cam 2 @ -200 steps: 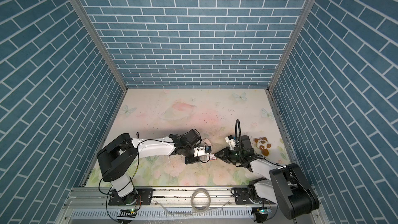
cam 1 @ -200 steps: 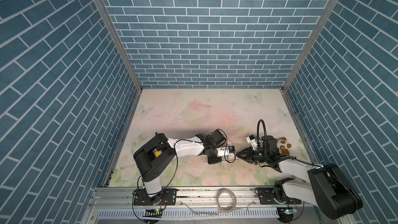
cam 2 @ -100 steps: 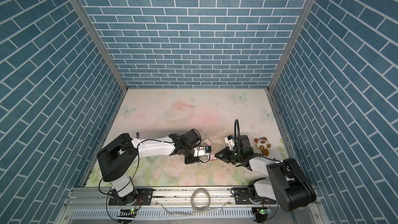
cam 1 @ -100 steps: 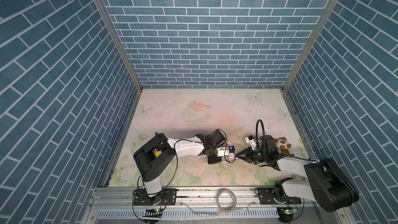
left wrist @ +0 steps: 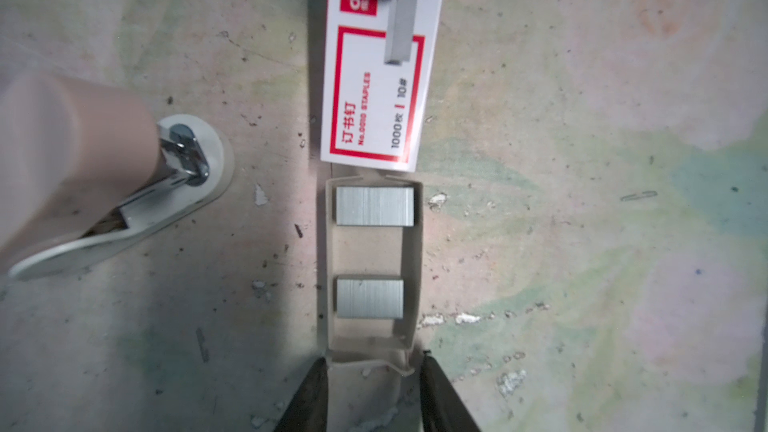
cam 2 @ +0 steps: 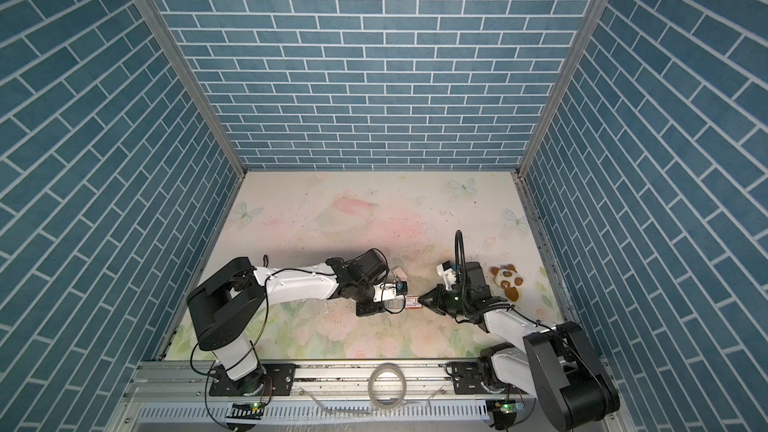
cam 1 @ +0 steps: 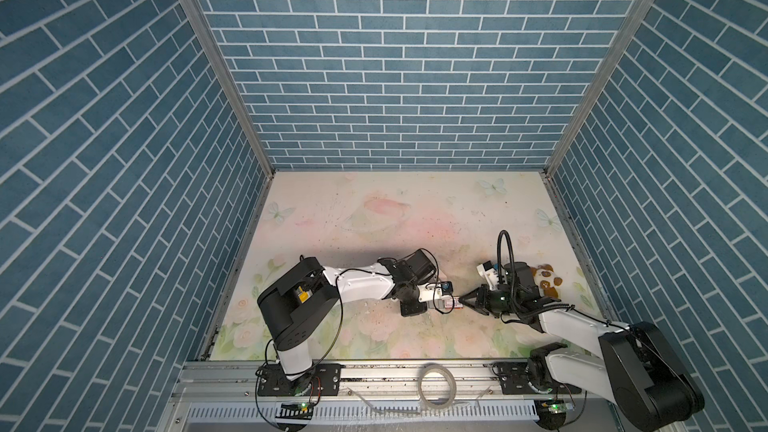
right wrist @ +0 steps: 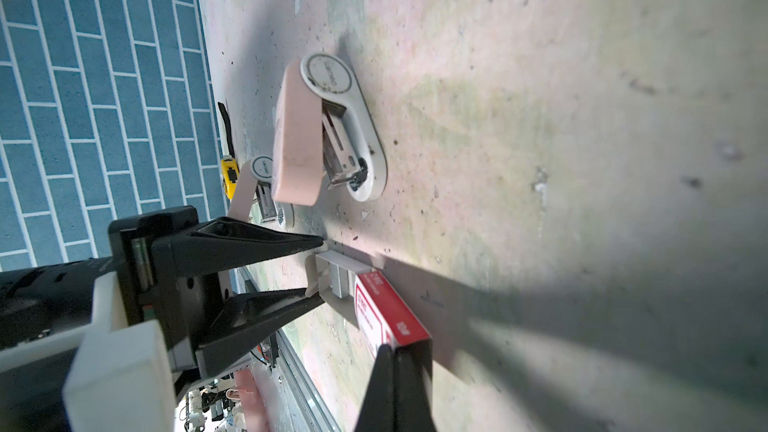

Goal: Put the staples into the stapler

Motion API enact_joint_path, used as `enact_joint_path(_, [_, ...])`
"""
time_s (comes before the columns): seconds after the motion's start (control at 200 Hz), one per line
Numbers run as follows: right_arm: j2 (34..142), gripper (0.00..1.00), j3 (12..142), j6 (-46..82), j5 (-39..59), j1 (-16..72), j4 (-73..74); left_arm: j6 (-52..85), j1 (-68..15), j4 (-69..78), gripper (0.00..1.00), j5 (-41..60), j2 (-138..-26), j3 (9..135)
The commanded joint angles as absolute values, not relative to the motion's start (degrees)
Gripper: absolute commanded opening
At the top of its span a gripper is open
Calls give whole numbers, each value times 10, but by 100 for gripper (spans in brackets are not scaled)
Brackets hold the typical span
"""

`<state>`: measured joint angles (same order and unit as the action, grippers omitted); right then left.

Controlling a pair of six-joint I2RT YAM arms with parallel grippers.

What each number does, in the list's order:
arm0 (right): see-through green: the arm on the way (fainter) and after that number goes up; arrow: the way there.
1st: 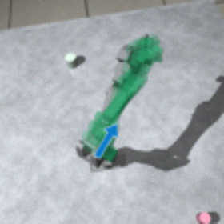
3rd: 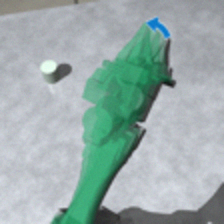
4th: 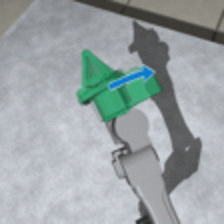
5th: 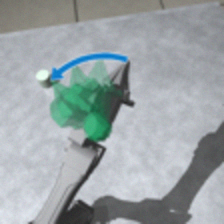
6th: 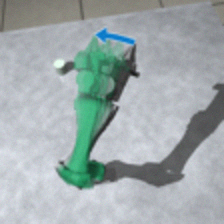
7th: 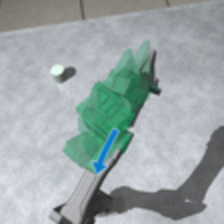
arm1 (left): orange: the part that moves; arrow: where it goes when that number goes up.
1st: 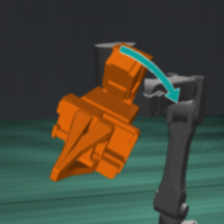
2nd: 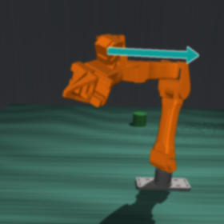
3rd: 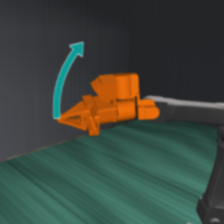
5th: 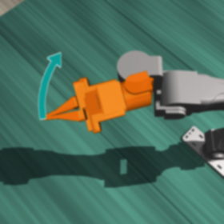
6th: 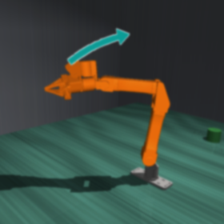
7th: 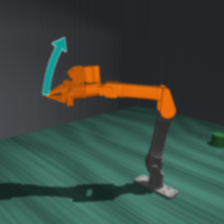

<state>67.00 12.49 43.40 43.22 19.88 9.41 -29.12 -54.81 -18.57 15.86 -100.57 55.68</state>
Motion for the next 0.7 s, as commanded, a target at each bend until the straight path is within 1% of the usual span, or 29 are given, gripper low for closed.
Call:
enact_joint_path(0.0, [671, 0, 128, 413, 422, 201, 77, -288, -544, -219, 47, 180, -987, 563])
enact_joint_path(0.02, [674, 0, 128, 413, 423, 201, 79, -288, -545, -222, 50, 185, -985, 565])
enact_joint_path(0.075, [681, 0, 129, 414, 427, 201, 85, -293, -545, -228, 54, 197, -983, 572])
enact_joint_path(0.23, [693, 0, 131, 414, 432, 201, 95, -301, -545, -229, 58, 202, -998, 591])
enact_joint_path(0.36, [695, 0, 131, 417, 434, 201, 103, -304, -548, -227, 59, 206, -1017, 609])
enact_joint_path(0.48, [691, 0, 131, 417, 433, 201, 102, -308, -548, -234, 58, 212, -1041, 627])
enact_joint_path(0.695, [683, 0, 129, 419, 431, 201, 101, -321, -552, -250, 58, 224, -1054, 640])
